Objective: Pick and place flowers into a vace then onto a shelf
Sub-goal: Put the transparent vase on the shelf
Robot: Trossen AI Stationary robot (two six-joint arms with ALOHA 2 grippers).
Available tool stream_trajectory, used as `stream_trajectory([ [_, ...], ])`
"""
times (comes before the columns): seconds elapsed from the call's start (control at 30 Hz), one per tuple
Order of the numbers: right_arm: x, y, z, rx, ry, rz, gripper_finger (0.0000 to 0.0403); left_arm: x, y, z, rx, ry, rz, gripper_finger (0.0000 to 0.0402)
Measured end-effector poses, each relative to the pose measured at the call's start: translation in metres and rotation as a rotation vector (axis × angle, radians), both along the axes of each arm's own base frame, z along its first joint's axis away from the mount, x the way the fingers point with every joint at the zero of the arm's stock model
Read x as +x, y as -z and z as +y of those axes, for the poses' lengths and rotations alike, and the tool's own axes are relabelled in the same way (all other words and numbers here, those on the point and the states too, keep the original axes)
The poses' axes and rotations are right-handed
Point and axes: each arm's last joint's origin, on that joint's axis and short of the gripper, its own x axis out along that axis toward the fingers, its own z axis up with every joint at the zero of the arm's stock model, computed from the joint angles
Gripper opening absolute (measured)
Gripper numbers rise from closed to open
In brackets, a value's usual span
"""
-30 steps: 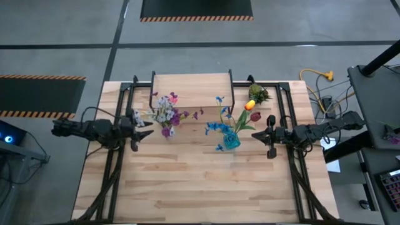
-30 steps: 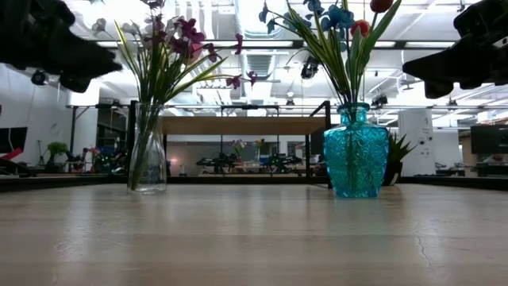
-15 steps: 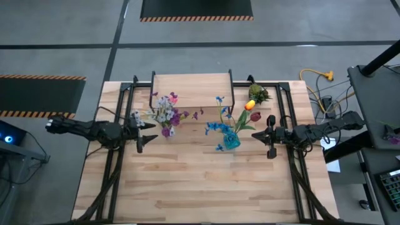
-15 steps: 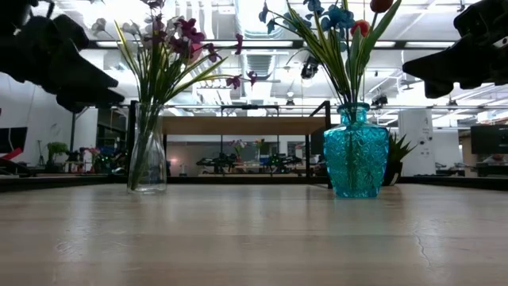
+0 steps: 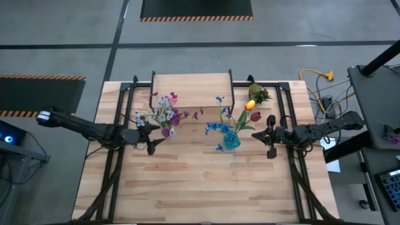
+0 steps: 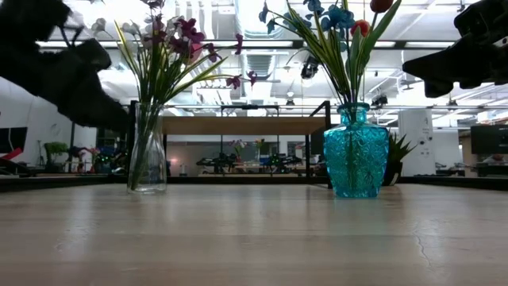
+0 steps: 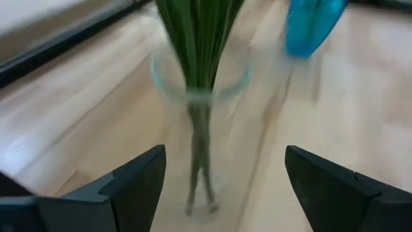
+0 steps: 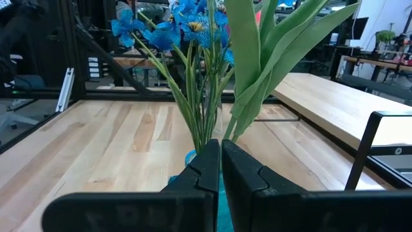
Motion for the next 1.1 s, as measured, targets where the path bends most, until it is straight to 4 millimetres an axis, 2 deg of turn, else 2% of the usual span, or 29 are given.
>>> stream_trajectory([
  [0.1, 0.0, 0.0, 0.0, 0.001, 0.0, 0.0, 0.0008, 0.003, 0.006, 0.0, 0.026, -0.031, 0.043, 0.0301],
  [0.5, 0.0, 0.0, 0.0, 0.001, -0.001, 0.0, 0.0008, 0.01, 0.004, 0.0, 0.06, -0.067, -0.018, 0.0301],
  [0.67, 0.0, 0.0, 0.0, 0.001, -0.001, -0.001, 0.0008, 0.011, 0.005, 0.0, 0.048, -0.066, -0.097, 0.0301],
  [1.1, 0.0, -0.001, 0.0, -0.002, -0.002, -0.01, 0.0008, 0.004, 0.024, 0.003, 0.048, -0.113, -0.246, 0.0301],
])
